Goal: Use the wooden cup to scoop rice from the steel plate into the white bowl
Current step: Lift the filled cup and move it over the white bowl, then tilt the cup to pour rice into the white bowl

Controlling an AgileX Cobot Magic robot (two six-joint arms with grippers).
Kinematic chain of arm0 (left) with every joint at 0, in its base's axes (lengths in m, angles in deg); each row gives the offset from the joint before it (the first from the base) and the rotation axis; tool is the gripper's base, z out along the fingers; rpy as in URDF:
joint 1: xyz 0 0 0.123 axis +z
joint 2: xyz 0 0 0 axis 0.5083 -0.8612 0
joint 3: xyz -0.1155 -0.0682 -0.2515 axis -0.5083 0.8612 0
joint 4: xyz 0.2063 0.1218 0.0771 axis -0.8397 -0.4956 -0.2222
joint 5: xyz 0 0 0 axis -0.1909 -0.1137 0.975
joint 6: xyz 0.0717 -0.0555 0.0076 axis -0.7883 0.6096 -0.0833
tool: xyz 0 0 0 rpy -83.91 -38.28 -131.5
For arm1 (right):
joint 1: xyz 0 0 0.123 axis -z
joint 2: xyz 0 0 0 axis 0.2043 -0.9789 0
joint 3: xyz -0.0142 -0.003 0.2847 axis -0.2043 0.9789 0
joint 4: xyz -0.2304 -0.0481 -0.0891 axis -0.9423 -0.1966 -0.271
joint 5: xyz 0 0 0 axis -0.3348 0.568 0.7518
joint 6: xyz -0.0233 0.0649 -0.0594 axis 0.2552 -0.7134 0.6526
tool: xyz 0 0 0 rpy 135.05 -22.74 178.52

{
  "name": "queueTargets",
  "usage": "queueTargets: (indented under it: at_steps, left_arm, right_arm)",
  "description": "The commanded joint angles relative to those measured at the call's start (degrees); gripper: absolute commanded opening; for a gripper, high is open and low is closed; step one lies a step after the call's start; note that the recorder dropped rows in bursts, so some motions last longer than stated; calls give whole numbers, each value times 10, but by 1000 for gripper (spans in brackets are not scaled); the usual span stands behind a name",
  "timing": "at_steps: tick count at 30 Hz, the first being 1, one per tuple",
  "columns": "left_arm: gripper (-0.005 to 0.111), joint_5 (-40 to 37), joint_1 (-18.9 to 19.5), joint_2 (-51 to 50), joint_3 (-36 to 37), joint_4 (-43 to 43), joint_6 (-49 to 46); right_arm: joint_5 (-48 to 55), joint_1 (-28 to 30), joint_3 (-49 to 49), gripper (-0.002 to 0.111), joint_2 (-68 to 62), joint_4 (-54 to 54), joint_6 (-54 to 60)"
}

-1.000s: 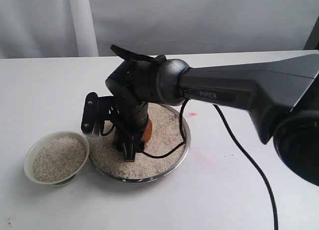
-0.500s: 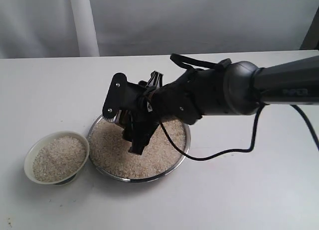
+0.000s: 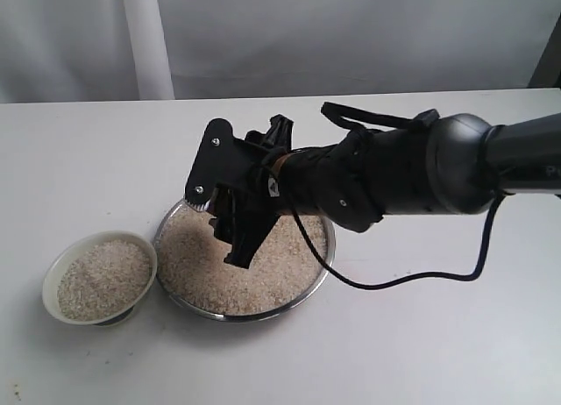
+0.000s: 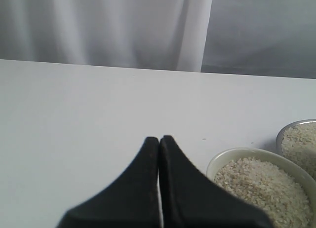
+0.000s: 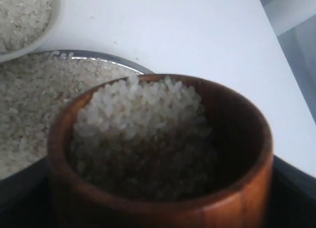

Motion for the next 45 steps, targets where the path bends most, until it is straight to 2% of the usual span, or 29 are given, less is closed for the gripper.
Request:
queueTargets:
  at_steps: [1, 5, 12, 24, 35, 45]
  left_arm:
    - [0, 4, -4, 0, 0, -2, 1]
    - [0, 4, -4, 0, 0, -2, 1]
    - [0, 4, -4, 0, 0, -2, 1]
    - [0, 4, -4, 0, 0, -2, 1]
    - [0, 4, -4, 0, 0, -2, 1]
    - [0, 4, -4, 0, 0, -2, 1]
  right_arm:
    - [32, -4, -24, 0, 14, -6, 12]
    - [105, -27, -77, 0, 5, -20, 22]
    - [178, -84, -180, 0, -42, -115, 19]
    - [334, -156, -337, 0, -155, -330, 16]
    - [356, -182, -343, 0, -173, -464, 16]
    - [366, -199, -343, 0, -189, -530, 16]
